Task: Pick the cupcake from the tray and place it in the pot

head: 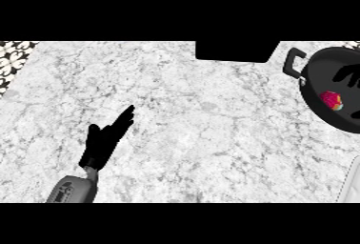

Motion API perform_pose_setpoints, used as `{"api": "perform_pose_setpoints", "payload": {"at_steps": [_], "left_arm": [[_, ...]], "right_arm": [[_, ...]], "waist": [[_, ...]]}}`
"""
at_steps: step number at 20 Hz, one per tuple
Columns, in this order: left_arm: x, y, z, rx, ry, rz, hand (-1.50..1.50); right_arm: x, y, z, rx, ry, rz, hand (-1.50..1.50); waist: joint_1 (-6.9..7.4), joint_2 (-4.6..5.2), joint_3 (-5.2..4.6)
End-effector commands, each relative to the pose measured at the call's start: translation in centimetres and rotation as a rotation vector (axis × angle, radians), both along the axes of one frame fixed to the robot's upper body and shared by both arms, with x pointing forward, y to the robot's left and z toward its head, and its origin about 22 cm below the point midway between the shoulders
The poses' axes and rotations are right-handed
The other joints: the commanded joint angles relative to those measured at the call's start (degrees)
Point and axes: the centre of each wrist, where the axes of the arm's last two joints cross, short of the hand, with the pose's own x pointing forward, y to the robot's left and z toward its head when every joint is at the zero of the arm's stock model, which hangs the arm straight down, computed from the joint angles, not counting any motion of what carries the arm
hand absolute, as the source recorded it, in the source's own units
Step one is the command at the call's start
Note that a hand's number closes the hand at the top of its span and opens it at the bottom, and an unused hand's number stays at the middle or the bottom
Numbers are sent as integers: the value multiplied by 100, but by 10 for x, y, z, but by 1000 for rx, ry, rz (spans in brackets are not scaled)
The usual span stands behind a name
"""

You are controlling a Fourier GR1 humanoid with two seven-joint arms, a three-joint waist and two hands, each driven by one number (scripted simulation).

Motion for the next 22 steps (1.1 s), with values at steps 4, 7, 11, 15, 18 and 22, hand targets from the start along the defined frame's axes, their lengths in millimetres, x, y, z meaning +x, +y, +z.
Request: {"api": "perform_pose_setpoints", "payload": {"at_steps": [4, 7, 11, 15, 18, 22], "left_arm": [[-4, 10, 7, 6, -5, 25, 0], [-9, 18, -3, -10, -5, 37, 0], [-12, 4, 0, -16, 4, 26, 0], [-12, 6, 4, -3, -7, 33, 0], [-3, 21, 5, 16, -12, 40, 0], [-15, 12, -5, 0, 0, 24, 0]], "right_arm": [[13, 24, -9, 463, -200, 32, -150], [17, 25, -1, 720, -342, -4, -150], [8, -1, 21, 909, -492, -162, -150], [-11, -35, 39, 980, -618, -267, -150], [-21, -52, 50, 1056, -694, -299, -150], [-50, -83, 52, 1122, -712, -318, -150]], "waist": [[-91, -56, 18], [-134, -34, 17], [-115, -32, 19], [-143, -29, 15], [-97, 33, 20], [-96, 17, 20]]}}
